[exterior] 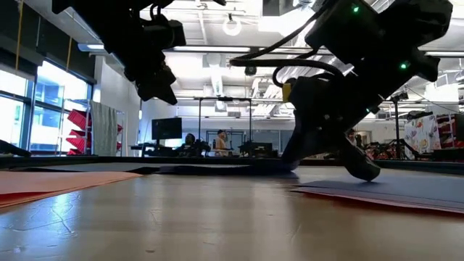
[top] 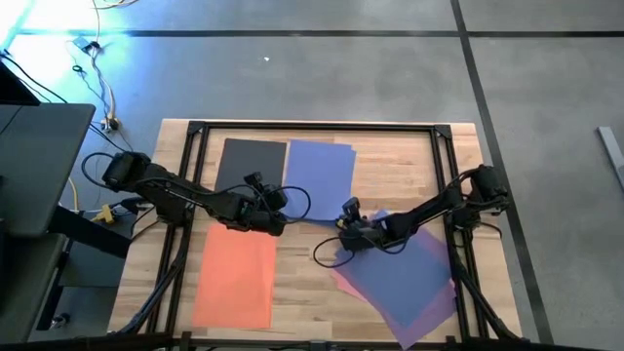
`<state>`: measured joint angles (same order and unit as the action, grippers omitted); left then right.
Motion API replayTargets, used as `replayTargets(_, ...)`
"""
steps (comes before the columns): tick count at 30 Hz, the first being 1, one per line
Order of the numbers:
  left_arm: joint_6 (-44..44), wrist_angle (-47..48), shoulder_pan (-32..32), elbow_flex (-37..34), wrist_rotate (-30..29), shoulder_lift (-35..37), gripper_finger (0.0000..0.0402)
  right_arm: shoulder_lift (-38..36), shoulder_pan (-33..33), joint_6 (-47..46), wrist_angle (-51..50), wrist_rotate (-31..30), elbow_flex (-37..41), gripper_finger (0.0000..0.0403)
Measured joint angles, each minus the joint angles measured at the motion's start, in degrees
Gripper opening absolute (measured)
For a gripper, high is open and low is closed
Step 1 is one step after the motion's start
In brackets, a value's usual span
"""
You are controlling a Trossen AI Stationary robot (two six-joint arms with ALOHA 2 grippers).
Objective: Organize paper
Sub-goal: Stack the bottom blue paper on top of the top blue paper
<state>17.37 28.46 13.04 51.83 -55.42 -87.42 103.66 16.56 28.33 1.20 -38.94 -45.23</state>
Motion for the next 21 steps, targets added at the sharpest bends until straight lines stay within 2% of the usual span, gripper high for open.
replayTargets(5, 0.00, -0.02, 0.02, 0.00, 0.00, 0.00, 0.0000, 0.00, -0.82, -6.54, -2.38, 0.47, -2.78, 0.0000)
replayTargets(13, 0.00, 0.00, 0.02, 0.00, 0.01, 0.00, 0.0000, 0.00, -2.29, -9.26, -3.00, 8.11, -3.46, 0.0000)
replayTargets(21, 0.00, -0.02, 0.02, 0.00, 0.02, 0.00, 0.0000, 0.00, -2.32, -11.61, -5.47, 10.54, -3.46, 0.0004)
